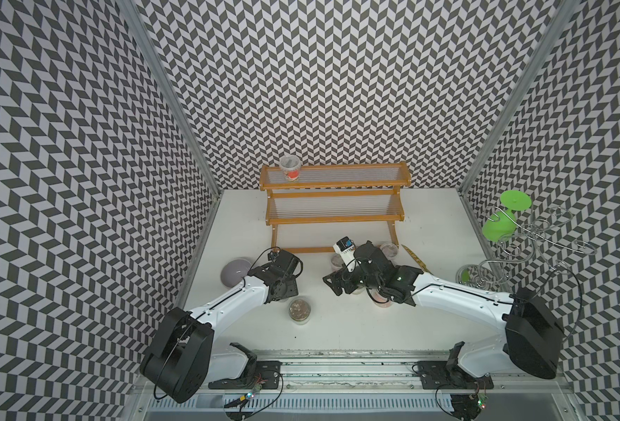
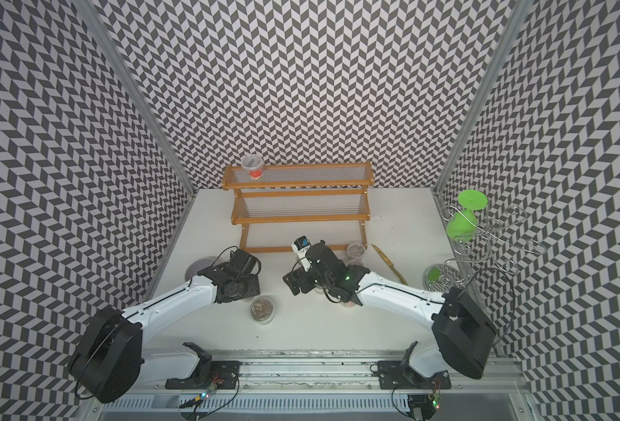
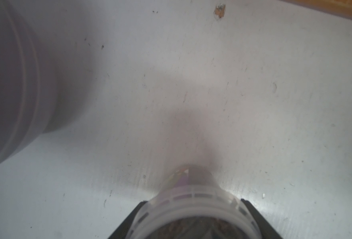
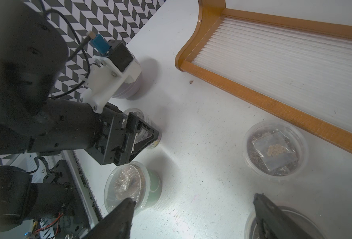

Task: Place the seed container on the shelf
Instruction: Pick up the seed jar at the center of the board.

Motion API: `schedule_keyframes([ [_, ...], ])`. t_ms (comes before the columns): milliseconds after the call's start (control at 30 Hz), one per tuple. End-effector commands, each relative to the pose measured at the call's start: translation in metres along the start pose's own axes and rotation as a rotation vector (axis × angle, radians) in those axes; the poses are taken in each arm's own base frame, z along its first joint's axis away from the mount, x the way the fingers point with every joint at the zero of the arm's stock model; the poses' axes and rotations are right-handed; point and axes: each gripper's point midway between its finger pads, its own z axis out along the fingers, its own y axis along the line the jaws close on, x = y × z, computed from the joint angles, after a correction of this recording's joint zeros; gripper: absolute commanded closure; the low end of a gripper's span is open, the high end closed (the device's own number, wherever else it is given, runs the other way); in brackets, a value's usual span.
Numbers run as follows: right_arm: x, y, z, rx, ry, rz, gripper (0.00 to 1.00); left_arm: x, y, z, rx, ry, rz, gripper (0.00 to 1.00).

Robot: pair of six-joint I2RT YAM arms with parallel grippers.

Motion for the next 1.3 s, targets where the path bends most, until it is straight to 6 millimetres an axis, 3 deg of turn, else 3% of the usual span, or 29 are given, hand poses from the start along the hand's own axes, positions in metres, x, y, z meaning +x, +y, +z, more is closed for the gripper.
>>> schedule_keyframes([
  [0, 0.0, -0.004, 0.001, 0.021, -0.012, 0.001, 0.08, -0.012, -0.01, -0.012, 0.037, -0.025, 0.017, 0.34],
  [200, -0.008, -0.009, -0.006, 0.046, -0.073, -0.005, 0.08, -0.033, -0.032, -0.036, 0.117, -0.048, 0.064, 0.34],
  [433, -0.036, -0.009, -0.041, 0.026, -0.312, -0.074, 0.07, -0.056, -0.059, -0.07, 0.21, -0.037, 0.16, 0.35],
  [700, -0.049, 0.015, -0.072, -0.065, -0.63, -0.405, 0.1, -0.088, -0.097, -0.127, 0.386, -0.084, 0.164, 0.35],
  [1033, -0.085, 0.035, -0.038, -0.037, -0.729, -0.546, 0.1, -0.095, -0.124, -0.172, 0.591, -0.106, 0.111, 0.36],
  [1267, -0.097, 0.04, -0.023, -0.037, -0.785, -0.586, 0.09, -0.094, -0.124, -0.18, 0.612, -0.108, 0.114, 0.37],
])
